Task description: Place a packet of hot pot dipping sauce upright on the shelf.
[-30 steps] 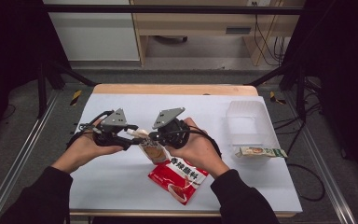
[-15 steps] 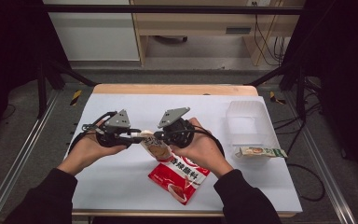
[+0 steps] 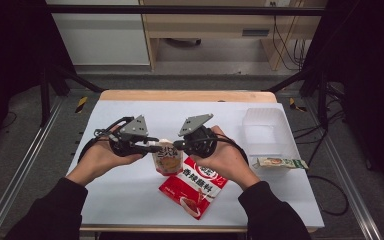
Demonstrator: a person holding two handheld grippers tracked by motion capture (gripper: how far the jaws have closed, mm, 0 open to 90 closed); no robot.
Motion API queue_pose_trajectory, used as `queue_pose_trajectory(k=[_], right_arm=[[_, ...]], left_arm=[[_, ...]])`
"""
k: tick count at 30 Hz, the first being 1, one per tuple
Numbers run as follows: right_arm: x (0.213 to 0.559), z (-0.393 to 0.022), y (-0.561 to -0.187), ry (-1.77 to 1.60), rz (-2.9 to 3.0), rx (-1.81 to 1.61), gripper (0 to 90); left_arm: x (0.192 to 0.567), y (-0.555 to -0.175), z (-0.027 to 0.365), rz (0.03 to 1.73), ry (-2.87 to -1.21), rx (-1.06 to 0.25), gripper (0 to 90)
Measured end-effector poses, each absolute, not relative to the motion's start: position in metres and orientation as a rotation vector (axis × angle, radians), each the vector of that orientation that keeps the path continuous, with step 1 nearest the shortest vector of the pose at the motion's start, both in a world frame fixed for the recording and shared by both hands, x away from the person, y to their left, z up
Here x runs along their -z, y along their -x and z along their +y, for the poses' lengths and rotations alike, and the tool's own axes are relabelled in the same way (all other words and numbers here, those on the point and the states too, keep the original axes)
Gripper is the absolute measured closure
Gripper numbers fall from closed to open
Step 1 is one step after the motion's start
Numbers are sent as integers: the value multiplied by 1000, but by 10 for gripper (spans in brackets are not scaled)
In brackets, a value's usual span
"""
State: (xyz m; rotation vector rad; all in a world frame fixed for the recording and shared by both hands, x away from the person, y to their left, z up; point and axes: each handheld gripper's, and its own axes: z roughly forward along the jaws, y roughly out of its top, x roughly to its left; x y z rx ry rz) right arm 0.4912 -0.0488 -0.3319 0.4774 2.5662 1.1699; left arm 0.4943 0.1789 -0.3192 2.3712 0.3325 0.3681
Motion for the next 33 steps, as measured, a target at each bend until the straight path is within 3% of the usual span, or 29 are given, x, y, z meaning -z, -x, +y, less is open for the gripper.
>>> queue_pose_trajectory(k=[27, 33], right_arm=[[336, -58, -491, -470, 2591, -1161, 885], [333, -57, -491, -439, 2588, -1132, 820]], left_arm=[[309, -491, 162, 256, -2449, -384, 733], [306, -489, 163, 248, -2455, -388, 733]])
